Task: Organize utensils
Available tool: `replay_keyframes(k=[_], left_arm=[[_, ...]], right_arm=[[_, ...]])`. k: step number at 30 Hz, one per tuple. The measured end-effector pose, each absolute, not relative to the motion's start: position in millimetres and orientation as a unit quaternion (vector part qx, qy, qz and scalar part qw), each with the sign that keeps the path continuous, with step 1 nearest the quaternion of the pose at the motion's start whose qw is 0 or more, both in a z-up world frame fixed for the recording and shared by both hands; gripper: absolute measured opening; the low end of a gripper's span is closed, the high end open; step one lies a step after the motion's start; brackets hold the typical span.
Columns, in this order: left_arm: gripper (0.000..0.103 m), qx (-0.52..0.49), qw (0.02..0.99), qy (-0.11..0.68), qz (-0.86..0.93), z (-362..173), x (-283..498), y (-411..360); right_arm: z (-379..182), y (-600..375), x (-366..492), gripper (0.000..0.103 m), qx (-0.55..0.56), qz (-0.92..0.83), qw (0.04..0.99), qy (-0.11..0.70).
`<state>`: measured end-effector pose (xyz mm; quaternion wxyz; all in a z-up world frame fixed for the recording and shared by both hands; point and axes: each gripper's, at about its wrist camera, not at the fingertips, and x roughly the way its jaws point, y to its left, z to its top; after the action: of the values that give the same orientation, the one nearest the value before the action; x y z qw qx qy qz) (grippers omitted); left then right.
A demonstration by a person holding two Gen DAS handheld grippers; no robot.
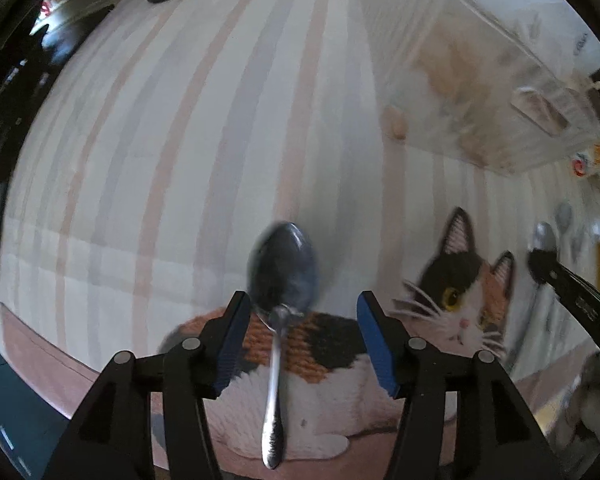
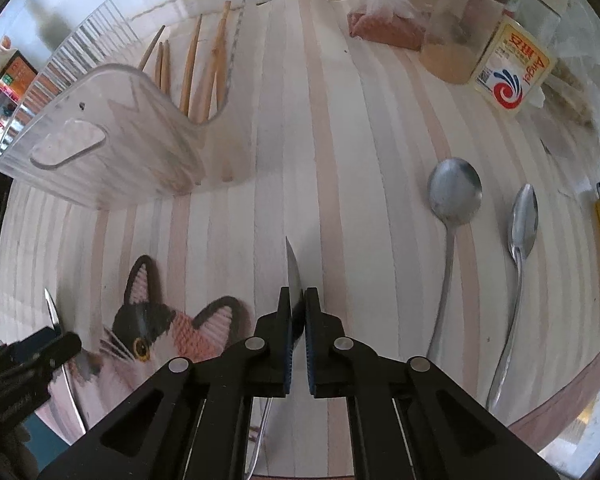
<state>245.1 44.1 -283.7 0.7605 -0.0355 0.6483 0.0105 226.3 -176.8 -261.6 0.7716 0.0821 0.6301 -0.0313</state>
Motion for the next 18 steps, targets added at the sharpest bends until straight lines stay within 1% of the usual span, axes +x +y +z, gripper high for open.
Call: replay_keyframes(k=[1,3,5,6,7,10,12,14,18], left_arm=[[0.05,-0.03,0.76,0.649,0.018,-285.2,249.0,45.0],[0.049,-0.022,0.763,0.645,0.025,-286.1,252.7,45.4],[0.043,-0.013,0.769,0.639,0.029,-286.6,256.8,46.4],[0.034,-0.007,0.772,0.635,0.033,-286.1,259.1,47.6],[0.032,-0.005,0.774,0.632,0.032,-282.9,264.8,51.2],[0.032,-0.014,0.775,0.632,0.024,-280.4,263.0,54.3],[0.032,-0.018,0.774,0.632,0.023,-278.8,260.8,56.9],[0.032,-0.025,0.774,0.632,0.023,-271.5,253.0,66.6],[0.032,-0.049,0.774,0.632,0.02,-257.9,244.5,71.8]], right_arm=[[-261.1,-178.2,223.8,0.005,0.085,-0.031,0.771,0.63],[-262.7,-188.4,214.8,0.005,0.087,-0.03,0.771,0.63],[-262.3,-189.6,210.8,0.005,0.088,-0.03,0.771,0.63],[-262.9,-185.9,216.1,0.005,0.088,-0.03,0.771,0.63],[-262.5,-186.5,214.1,0.005,0.088,-0.031,0.771,0.63],[-262.7,-186.7,215.4,0.005,0.091,-0.031,0.77,0.63],[-263.4,-178.4,240.0,0.005,0.094,-0.03,0.769,0.632],[-265.3,-179.6,245.7,0.005,0.101,-0.03,0.766,0.634],[-261.6,-188.4,244.0,0.005,0.114,-0.028,0.766,0.632]])
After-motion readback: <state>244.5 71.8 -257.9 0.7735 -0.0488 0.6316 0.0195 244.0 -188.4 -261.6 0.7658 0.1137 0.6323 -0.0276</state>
